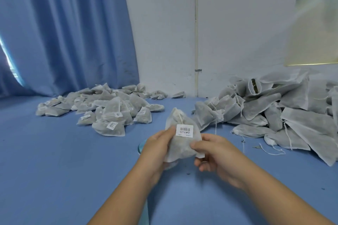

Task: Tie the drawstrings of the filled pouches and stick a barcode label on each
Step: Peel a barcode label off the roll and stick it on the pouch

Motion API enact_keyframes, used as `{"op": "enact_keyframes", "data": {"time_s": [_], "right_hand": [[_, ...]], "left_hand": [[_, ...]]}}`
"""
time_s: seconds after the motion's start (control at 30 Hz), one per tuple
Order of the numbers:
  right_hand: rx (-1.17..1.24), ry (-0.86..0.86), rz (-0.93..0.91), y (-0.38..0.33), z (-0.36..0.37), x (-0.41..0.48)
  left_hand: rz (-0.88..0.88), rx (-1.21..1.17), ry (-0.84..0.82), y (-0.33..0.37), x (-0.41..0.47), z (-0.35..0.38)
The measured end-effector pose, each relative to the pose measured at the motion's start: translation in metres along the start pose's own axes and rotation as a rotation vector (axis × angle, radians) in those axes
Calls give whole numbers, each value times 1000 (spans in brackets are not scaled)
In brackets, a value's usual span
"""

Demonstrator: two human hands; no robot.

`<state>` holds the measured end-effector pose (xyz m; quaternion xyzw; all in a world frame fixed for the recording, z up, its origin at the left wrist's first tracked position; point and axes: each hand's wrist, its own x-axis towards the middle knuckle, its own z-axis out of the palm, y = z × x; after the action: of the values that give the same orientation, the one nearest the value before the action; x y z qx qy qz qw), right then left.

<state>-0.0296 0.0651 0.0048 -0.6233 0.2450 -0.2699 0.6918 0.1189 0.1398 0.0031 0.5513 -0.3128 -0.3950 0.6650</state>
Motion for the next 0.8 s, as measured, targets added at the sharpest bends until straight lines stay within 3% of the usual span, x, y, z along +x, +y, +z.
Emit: {"op": "enact_keyframes", "data": {"time_s": [0.2,0.37,0.5,0.57,0.67,0.8], "right_hand": [[124,19,102,-8,35,50],[154,32,81,-32,69,116],[280,2,-20,-55,91,181],[178,40,-51,-53,95,203],[32,130,3,-31,87,213],[38,142,91,-3,60,186]], "left_hand": [[-58,-275,143,2,26,-63],[-76,-449,231,11,41,-99],[-72,-469,199,19,47,-105],[-60,-447,196,23,49,-103],[-45,-394,192,29,50,-100],[-44,-349,175,32,51,-84]]}}
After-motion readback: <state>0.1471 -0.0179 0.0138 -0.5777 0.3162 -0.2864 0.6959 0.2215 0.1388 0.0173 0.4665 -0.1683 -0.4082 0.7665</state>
